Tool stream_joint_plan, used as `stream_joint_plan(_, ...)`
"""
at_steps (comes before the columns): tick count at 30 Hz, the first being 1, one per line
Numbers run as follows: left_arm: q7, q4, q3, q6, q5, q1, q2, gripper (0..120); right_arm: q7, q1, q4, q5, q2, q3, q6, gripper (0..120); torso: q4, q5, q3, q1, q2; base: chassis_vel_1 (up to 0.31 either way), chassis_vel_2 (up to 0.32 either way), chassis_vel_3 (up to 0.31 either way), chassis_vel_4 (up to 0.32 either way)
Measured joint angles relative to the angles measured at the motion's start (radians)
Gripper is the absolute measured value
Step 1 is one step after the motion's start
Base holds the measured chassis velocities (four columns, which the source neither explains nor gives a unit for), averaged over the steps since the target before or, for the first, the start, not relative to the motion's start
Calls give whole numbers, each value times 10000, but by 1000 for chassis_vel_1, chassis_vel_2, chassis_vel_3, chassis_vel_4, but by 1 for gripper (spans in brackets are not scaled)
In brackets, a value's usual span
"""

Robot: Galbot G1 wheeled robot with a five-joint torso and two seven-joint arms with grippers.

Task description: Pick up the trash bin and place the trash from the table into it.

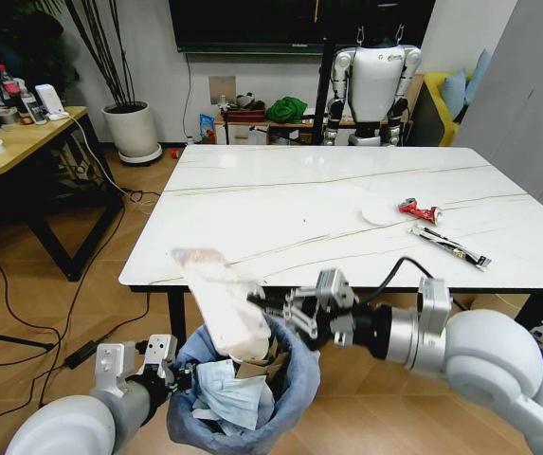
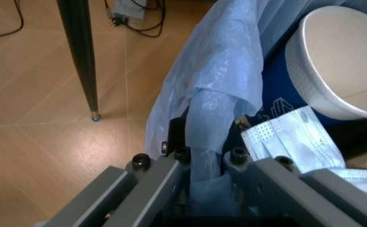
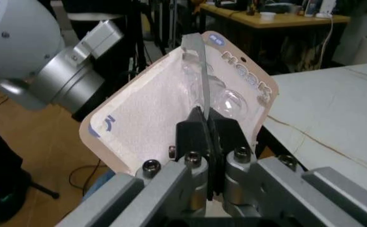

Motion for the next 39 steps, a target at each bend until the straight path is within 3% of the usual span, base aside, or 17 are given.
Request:
stream_joint_plan(12, -287, 0, -14, 0, -327, -79, 344, 0, -1160, -1196, -345, -2628, -65, 124, 536, 0, -2, 1, 0, 0, 0, 0, 0, 0, 0)
stream_joint_plan(17, -312, 0, -37, 0, -427, -87, 389, 0, -1221, -1308, -356, -2803, -66, 203, 562, 4, -2, 2, 0, 0, 0, 0, 0, 0, 0)
stream_joint_plan(39, -263, 0, -64, 0, -442, -17, 358, 0, -715, -1519, -65, -1886, -228, 862, 489, 85, -2, 2, 0, -1, -2, 0, 0, 0, 0)
